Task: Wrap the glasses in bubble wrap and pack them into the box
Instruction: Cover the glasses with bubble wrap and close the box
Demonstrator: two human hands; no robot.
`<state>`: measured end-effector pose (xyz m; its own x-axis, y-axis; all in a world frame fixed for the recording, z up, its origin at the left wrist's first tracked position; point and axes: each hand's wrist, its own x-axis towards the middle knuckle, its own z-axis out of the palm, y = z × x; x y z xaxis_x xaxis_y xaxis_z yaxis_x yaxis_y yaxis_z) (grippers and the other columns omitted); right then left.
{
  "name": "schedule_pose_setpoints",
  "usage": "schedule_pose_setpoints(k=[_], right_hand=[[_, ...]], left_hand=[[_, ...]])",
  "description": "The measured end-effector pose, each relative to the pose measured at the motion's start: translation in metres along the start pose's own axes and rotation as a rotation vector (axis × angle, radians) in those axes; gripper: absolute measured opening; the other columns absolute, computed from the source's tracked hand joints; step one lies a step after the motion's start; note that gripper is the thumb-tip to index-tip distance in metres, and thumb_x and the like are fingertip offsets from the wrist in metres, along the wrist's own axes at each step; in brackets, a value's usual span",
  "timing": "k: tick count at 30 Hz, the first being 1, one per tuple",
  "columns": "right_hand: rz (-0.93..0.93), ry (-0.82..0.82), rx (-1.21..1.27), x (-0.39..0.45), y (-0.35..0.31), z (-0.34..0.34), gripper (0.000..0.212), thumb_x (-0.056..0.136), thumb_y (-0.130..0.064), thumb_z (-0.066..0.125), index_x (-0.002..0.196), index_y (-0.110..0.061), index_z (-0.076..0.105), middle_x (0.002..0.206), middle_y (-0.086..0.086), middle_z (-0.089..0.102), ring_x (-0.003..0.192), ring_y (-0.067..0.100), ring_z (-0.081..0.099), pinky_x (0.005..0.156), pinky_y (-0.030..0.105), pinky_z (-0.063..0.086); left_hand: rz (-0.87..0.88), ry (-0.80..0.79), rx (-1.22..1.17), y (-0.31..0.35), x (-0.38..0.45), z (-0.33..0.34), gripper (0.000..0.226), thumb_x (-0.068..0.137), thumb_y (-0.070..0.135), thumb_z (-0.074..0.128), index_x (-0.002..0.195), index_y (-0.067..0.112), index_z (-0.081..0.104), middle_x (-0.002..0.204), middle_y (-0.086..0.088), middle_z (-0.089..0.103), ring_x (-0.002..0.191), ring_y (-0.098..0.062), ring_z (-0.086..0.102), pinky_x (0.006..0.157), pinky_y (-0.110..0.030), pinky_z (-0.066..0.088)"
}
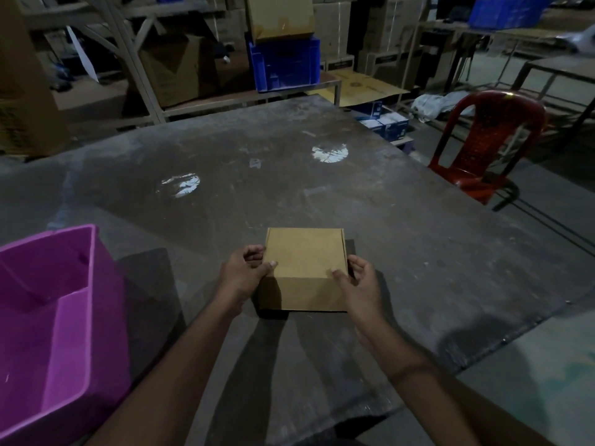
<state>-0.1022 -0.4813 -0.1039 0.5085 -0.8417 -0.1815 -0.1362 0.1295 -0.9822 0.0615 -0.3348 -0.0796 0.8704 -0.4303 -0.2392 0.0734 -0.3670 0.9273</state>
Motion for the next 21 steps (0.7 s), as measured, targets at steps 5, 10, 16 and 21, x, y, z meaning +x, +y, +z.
schedule_pose_setpoints(k=[5,10,16,21], right_hand=[[-0.025,-0.093,-0.026,-0.003,0.005,-0.013,0.06,0.074,-0.03,0.087,0.125,-0.031,0.057,0.132,-0.002,0.062,0.123,0.016,0.06,0.106,0.044,0.05],[-0.053,-0.047,-0.126,-0.009,0.025,-0.022,0.063,0.056,-0.053,0.085,0.112,-0.04,0.06,0.12,0.0,0.069,0.108,0.017,0.067,0.095,0.045,0.057],[-0.108,0.012,-0.141,-0.02,0.025,-0.026,0.049,0.075,-0.03,0.088,0.118,-0.02,0.067,0.11,-0.001,0.071,0.096,0.008,0.068,0.083,0.03,0.06],[-0.111,-0.02,-0.086,-0.021,0.029,-0.03,0.029,0.084,-0.02,0.081,0.112,-0.016,0.074,0.098,-0.008,0.075,0.087,-0.006,0.07,0.073,0.01,0.053]], left_hand=[[0.014,0.015,0.014,-0.005,-0.004,-0.004,0.058,0.082,0.015,0.084,0.132,0.016,0.054,0.13,-0.008,0.059,0.118,-0.027,0.061,0.101,-0.055,0.053],[-0.011,-0.097,0.031,0.007,-0.006,-0.002,0.047,0.092,0.004,0.071,0.135,0.013,0.052,0.137,-0.009,0.058,0.106,-0.018,0.063,0.082,-0.037,0.06],[-0.1,-0.121,-0.001,0.005,-0.011,-0.008,0.044,0.088,0.014,0.077,0.128,0.005,0.06,0.127,-0.013,0.067,0.103,-0.02,0.067,0.07,-0.031,0.059],[-0.129,-0.053,0.036,-0.008,-0.028,-0.008,0.036,0.082,0.033,0.083,0.099,0.003,0.072,0.091,-0.005,0.075,0.089,-0.022,0.067,0.081,-0.041,0.056]])
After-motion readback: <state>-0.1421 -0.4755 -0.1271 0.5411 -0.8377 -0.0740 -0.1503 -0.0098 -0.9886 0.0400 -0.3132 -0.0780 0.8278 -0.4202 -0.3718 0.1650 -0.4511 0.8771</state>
